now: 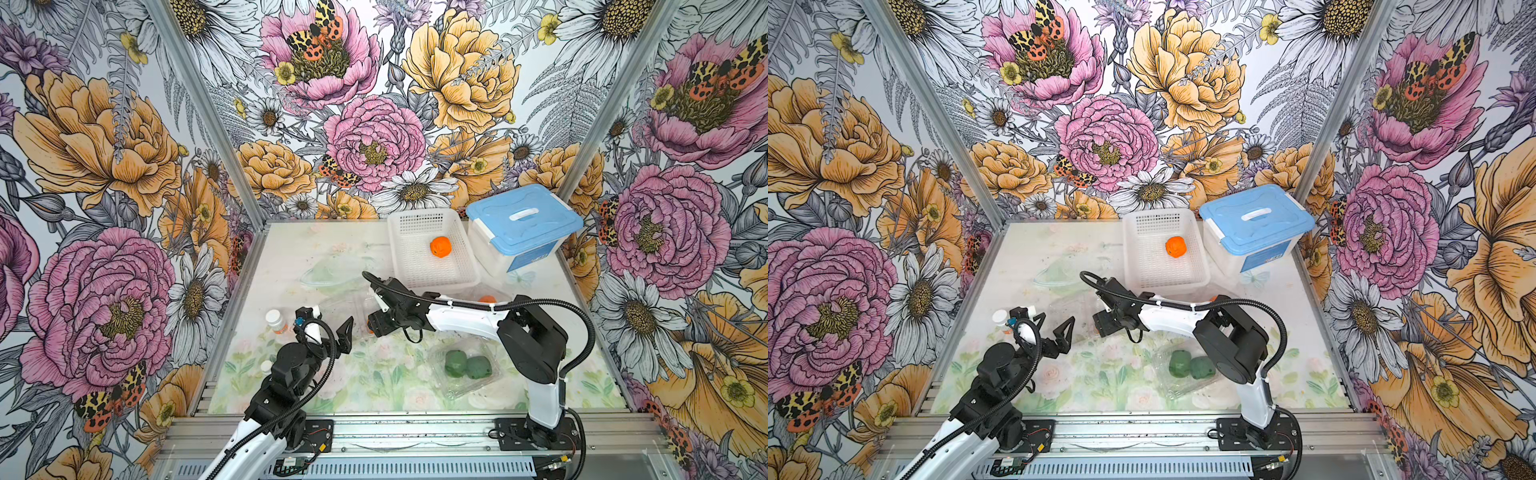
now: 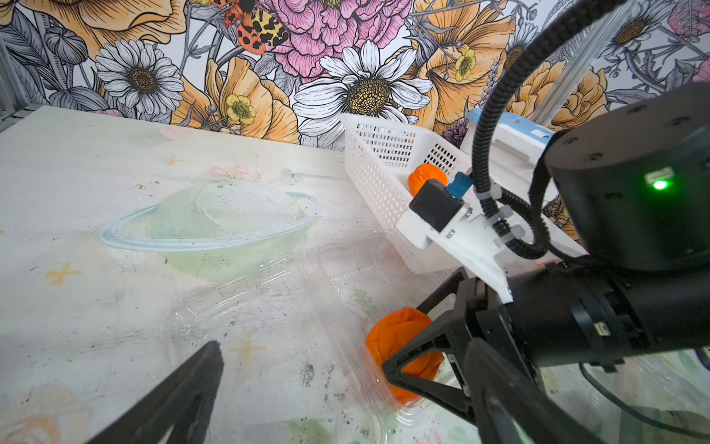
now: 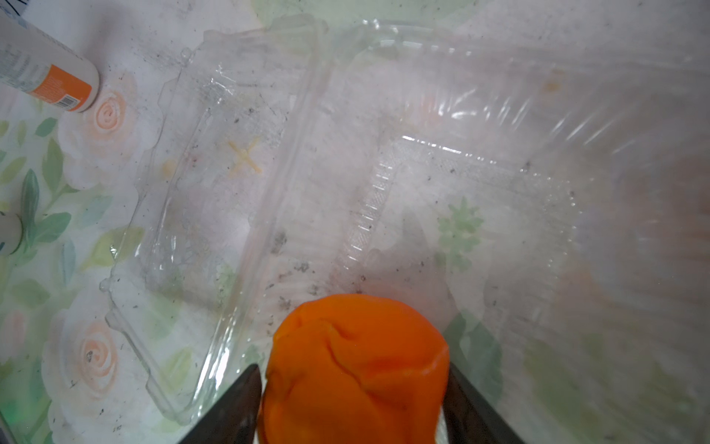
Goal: Take oranges out of containers
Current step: Pick up the orange from the packing box.
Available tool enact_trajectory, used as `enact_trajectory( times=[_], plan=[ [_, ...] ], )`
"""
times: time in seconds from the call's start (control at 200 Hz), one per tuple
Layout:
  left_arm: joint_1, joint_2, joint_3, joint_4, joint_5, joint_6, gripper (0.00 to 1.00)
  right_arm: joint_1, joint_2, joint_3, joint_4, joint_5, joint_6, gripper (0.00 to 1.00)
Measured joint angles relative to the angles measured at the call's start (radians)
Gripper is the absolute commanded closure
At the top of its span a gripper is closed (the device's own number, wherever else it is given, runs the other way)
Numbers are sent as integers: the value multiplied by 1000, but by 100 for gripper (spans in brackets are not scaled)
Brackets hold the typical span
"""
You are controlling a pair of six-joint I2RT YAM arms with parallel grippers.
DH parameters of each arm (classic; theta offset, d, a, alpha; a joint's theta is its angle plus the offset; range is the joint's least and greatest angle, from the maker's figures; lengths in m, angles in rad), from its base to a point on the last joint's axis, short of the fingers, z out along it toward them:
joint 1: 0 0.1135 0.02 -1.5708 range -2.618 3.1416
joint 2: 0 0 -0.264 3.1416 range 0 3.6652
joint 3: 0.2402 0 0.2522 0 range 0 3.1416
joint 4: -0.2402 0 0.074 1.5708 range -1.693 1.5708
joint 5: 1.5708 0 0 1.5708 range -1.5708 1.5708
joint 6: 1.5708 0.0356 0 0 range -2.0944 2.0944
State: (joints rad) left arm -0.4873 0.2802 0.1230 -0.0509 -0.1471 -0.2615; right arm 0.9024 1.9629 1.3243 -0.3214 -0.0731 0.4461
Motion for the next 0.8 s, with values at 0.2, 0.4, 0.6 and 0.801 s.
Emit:
enact_trajectory(
  times=[0.2,0.4,0.6,0.801],
  plan=[
    [0,-8,0,0,0,0,1,-7,4,5,1,8,9,46],
    [1,-11,0,0,0,0,1,-7,-8,3,-1,24,10,50],
    [1,-11,0,0,0,0,1,-11,-105,-13,0,35,10,50],
    [1,-11,0,0,0,0,1,-51,-225,-18,13,32,9,50]
  ],
)
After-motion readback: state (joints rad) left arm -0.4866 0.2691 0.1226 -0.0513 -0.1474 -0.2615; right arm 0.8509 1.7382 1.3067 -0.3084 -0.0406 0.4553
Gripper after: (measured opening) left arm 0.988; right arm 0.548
